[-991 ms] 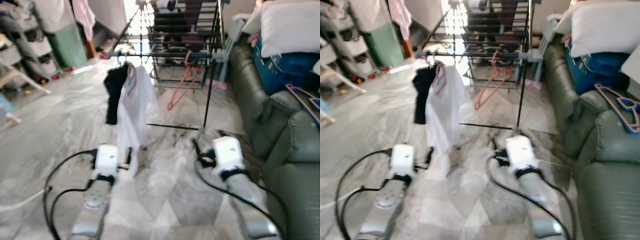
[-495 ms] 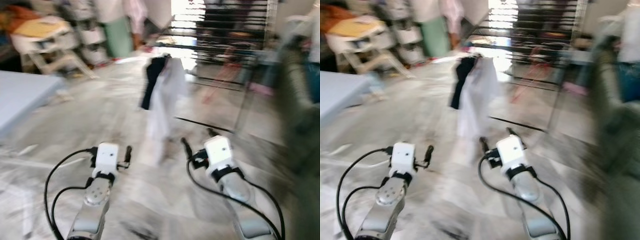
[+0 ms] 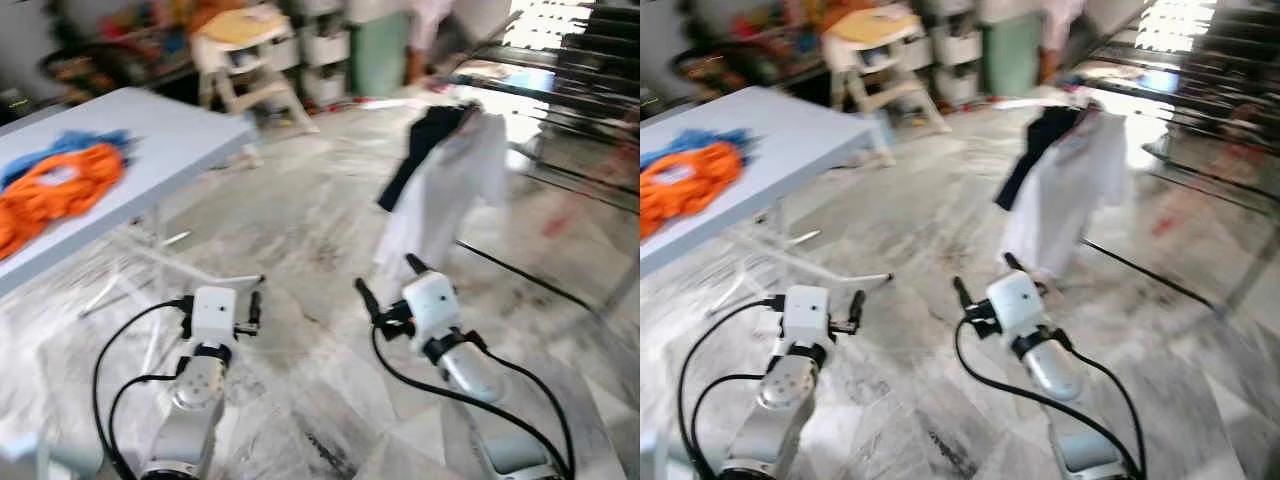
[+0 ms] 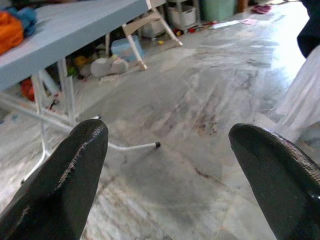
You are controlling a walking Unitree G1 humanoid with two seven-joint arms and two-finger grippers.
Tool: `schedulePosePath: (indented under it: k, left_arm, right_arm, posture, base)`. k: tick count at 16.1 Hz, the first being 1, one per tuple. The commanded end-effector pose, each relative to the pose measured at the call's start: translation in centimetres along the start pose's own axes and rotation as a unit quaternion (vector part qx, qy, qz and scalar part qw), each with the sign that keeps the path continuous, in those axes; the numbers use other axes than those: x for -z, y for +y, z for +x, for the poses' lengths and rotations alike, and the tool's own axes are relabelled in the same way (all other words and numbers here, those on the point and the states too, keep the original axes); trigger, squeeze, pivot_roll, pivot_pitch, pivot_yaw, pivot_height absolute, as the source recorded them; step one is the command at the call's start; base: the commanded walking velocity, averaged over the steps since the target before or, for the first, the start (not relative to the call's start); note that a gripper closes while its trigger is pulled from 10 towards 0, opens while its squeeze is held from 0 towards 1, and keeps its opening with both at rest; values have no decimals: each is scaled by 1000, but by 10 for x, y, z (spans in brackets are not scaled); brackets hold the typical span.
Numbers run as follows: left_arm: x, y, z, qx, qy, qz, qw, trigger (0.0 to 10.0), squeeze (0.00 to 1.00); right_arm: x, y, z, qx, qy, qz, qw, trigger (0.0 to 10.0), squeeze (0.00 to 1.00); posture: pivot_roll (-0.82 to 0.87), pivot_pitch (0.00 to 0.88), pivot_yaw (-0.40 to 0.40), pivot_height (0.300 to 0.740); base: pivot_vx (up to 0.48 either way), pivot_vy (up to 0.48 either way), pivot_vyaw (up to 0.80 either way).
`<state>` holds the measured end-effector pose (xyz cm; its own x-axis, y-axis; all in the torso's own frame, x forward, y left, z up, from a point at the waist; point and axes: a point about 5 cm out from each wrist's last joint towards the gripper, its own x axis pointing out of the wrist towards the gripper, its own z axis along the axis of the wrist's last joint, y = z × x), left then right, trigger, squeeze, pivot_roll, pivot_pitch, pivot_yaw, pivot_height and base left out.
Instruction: Hang hanger
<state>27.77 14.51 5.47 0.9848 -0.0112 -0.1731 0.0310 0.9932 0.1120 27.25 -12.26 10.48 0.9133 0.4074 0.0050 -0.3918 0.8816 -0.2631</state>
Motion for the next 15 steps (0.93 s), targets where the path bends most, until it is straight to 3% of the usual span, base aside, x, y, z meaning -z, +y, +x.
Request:
schedulePosePath:
  k: [1, 7, 10, 15]
  left_arm:
    - [0, 10, 0, -18, 2, 3, 1000, 10000, 0]
    - [1, 9, 0, -29, 5, -4, 1000, 10000, 0]
    - [1, 9, 1, -30, 8, -2, 1000, 10000, 0]
    - [-1, 7, 3, -26, 6, -1, 1000, 10000, 0]
  right_arm:
    - [-4, 7, 4, -13, -10, 8, 1000, 10000, 0]
    - [-5, 4, 6, -23, -12, 8, 1000, 10000, 0]
    - [-6, 6, 7, -21, -15, 14, 1000, 10000, 0]
    - [-7, 5, 6, -14, -18, 25, 999, 10000, 0]
  posture:
    - [-128, 0, 76, 740]
    - [-129, 0, 61, 740]
    - [-131, 0, 67, 740]
    - [-134, 0, 71, 740]
  base:
    - [0, 0, 800]
    - [0, 0, 798]
    - [0, 345, 788]
    - [0, 363, 0]
